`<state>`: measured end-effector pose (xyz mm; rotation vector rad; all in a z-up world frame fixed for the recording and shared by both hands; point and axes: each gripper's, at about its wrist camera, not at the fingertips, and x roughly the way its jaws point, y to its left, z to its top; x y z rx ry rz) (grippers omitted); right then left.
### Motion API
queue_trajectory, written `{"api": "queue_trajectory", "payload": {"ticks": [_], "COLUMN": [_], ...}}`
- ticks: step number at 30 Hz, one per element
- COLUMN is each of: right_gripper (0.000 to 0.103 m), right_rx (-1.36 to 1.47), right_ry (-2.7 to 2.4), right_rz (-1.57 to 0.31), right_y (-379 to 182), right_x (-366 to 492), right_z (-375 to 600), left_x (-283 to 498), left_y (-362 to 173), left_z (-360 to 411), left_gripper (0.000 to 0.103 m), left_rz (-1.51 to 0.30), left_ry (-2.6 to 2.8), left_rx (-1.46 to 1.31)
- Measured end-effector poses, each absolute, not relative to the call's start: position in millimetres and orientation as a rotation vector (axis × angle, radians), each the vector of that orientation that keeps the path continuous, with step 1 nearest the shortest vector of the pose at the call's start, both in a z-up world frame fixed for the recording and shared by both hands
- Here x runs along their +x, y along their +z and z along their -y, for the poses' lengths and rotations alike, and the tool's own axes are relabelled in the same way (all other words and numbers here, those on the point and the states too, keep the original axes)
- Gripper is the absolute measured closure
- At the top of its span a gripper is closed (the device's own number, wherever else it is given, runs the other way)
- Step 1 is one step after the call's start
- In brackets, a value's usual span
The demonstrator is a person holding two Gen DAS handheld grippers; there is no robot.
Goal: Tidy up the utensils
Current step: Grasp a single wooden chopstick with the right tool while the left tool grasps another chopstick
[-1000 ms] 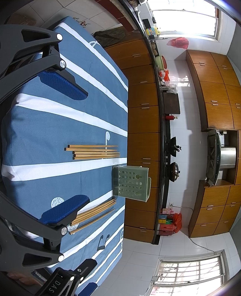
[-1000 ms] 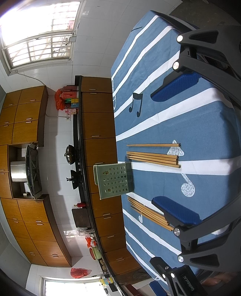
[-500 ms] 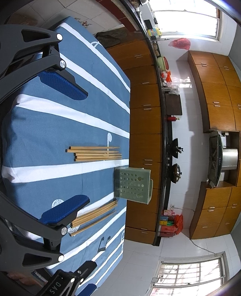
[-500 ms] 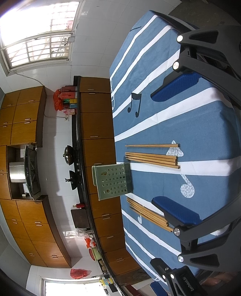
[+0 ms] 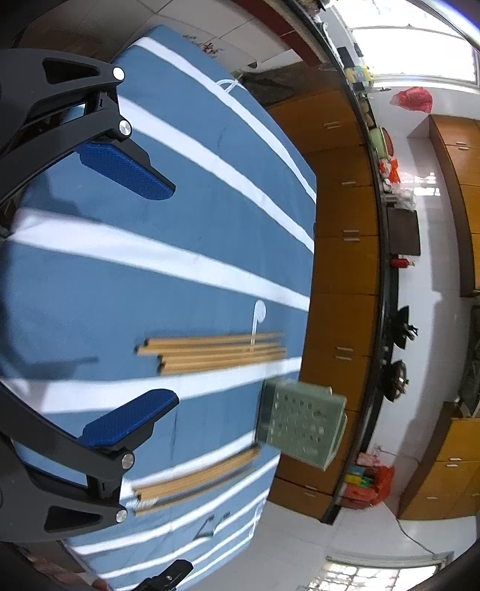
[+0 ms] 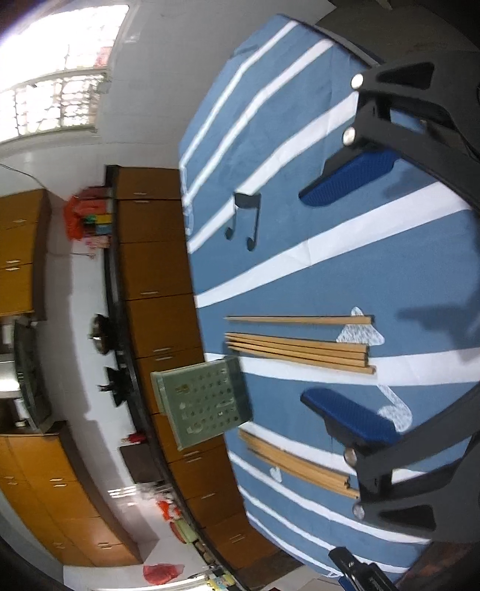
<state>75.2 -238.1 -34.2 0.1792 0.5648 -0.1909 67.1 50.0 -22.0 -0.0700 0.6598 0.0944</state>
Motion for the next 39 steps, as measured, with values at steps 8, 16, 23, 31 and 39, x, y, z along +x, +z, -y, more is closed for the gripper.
{"api": "queue_trajectory", "payload": {"ticks": [8,16,23,31,39], "right_gripper": [0.06,0.07,0.094,0.095,0.095], "right_rx": [0.181,0.176,0.173,0.154,0.14], "right_ry": [-0.137,-0.113,-0.155,-0.149,-0.138], "right_rz": [-0.792,-0.918,-0.899,-0.889,-0.887], "right_y": [-67.3,-98.6,-97.3,-97.3,-97.8], "right_x": [155.1,200.7,205.8,212.4,216.3], "right_z": [241.8,245.4,259.6,259.1,256.0], "left_x": [114.9,141.8,166.4,185.1,193.6], "left_y": [-35.2,-45.1,-57.5,-62.6,-68.0], "left_z": [-70.5,-71.8,-62.0,-44.8,-38.9], "left_gripper": [0.007,0.034,0.06,0.076,0.093], "left_rz": [-0.775,-0.831,-0.904,-0.945,-0.968], "left_ry": [0.047,-0.029,-0.113,-0.195,-0.172], "left_rx": [-0.109,-0.106,-0.108,-0.085,-0.03]}}
